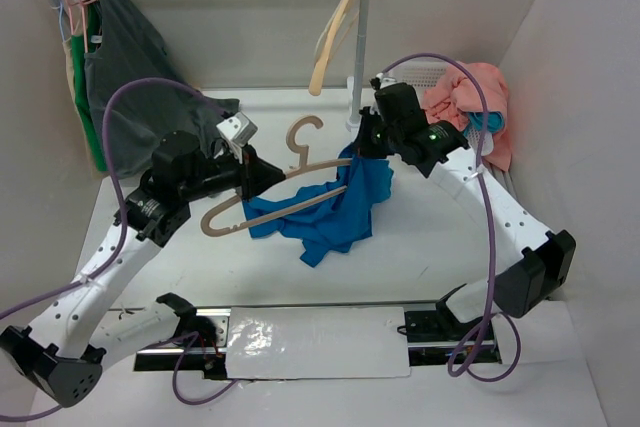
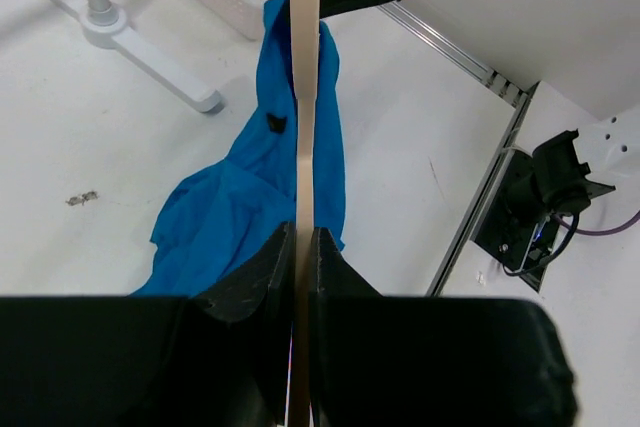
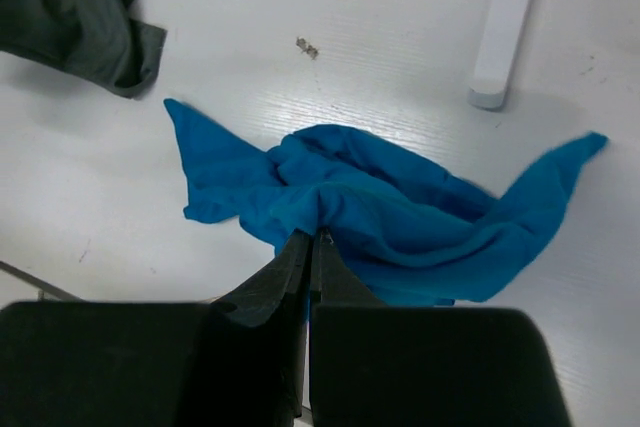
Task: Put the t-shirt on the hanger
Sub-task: Place tshirt on hanger
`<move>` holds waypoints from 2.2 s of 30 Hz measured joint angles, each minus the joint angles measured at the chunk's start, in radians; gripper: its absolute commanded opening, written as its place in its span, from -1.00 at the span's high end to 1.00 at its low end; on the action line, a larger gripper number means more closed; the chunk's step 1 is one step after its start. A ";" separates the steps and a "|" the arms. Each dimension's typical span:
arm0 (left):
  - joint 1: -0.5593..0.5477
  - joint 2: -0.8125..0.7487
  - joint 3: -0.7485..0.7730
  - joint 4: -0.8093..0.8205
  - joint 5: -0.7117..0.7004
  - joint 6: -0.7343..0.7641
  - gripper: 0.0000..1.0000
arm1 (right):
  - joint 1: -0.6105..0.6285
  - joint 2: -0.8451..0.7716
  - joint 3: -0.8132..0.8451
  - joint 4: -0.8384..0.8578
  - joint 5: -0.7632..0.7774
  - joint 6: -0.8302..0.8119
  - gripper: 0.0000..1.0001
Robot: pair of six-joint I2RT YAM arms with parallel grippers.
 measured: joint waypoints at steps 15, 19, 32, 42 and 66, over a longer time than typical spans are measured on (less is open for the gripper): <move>0.027 0.139 -0.067 0.216 0.036 -0.089 1.00 | 0.014 0.041 0.031 -0.008 -0.050 -0.035 1.00; -0.007 0.161 -0.095 0.286 -0.022 -0.138 1.00 | 0.035 0.044 0.039 -0.010 -0.051 -0.035 1.00; -0.102 0.188 -0.164 0.392 -0.215 -0.190 1.00 | 0.124 0.052 0.122 -0.013 -0.034 -0.020 1.00; -0.104 0.128 -0.061 0.136 -0.295 -0.187 1.00 | 0.134 0.050 0.149 -0.028 0.074 -0.007 1.00; -0.107 0.012 0.015 -0.009 -0.320 -0.357 1.00 | 0.098 0.069 0.143 -0.051 0.065 -0.009 1.00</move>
